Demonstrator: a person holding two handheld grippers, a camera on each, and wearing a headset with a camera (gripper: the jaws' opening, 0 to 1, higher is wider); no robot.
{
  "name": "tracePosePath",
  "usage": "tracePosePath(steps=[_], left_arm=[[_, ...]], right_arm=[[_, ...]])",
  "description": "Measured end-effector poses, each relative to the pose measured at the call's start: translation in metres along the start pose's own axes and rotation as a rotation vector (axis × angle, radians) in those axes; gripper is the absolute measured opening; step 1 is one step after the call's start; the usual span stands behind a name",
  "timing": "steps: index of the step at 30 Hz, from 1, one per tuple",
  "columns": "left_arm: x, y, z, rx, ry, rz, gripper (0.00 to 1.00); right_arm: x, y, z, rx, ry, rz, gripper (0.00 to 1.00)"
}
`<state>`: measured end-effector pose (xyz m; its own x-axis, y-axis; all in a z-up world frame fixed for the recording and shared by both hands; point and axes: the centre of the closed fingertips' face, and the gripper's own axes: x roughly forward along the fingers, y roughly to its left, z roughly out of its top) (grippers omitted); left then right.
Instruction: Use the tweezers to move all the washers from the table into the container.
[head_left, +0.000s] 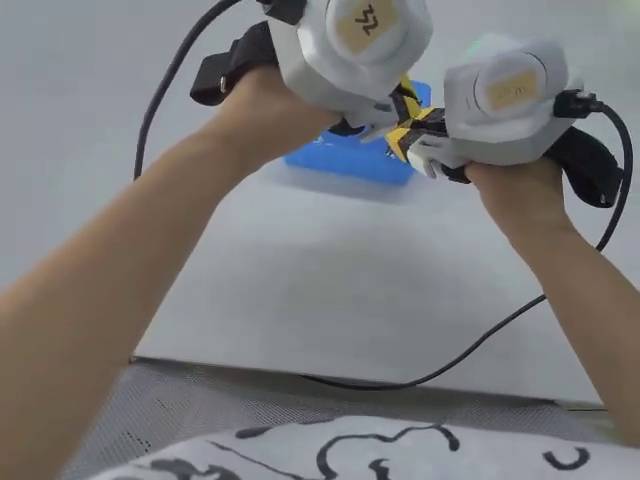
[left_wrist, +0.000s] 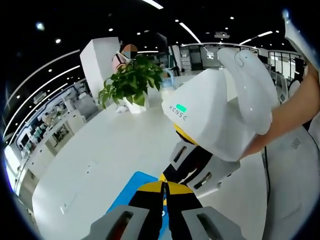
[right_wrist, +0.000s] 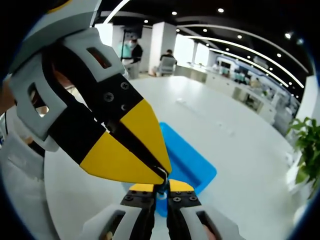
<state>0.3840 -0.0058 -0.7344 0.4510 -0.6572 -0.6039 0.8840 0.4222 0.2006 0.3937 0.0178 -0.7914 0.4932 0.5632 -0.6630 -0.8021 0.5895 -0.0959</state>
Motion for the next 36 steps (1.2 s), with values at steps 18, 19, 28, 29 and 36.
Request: tracePosePath(steps=[18, 19, 28, 29, 36], left_arm=[[0.002, -0.006, -0.013, -0.043, 0.018, -0.019, 0.0], [0.003, -0.005, -0.013, -0.046, 0.02, -0.021, 0.0], [0.001, -0.006, -0.006, -0.046, 0.009, -0.037, 0.0], [-0.004, -0.006, -0.002, -0.031, 0.001, -0.029, 0.0], [-0.038, -0.007, 0.011, 0.005, -0.029, -0.004, 0.0]], right_arm=[[0.01, 0.008, -0.014, 0.02, 0.054, 0.033, 0.03], [0.01, 0.008, -0.015, 0.03, 0.058, 0.036, 0.04], [0.001, 0.01, -0.006, 0.06, 0.031, 0.029, 0.04], [-0.002, 0.011, -0.002, 0.061, 0.019, 0.025, 0.04], [-0.021, 0.024, 0.024, 0.04, -0.072, 0.016, 0.05]])
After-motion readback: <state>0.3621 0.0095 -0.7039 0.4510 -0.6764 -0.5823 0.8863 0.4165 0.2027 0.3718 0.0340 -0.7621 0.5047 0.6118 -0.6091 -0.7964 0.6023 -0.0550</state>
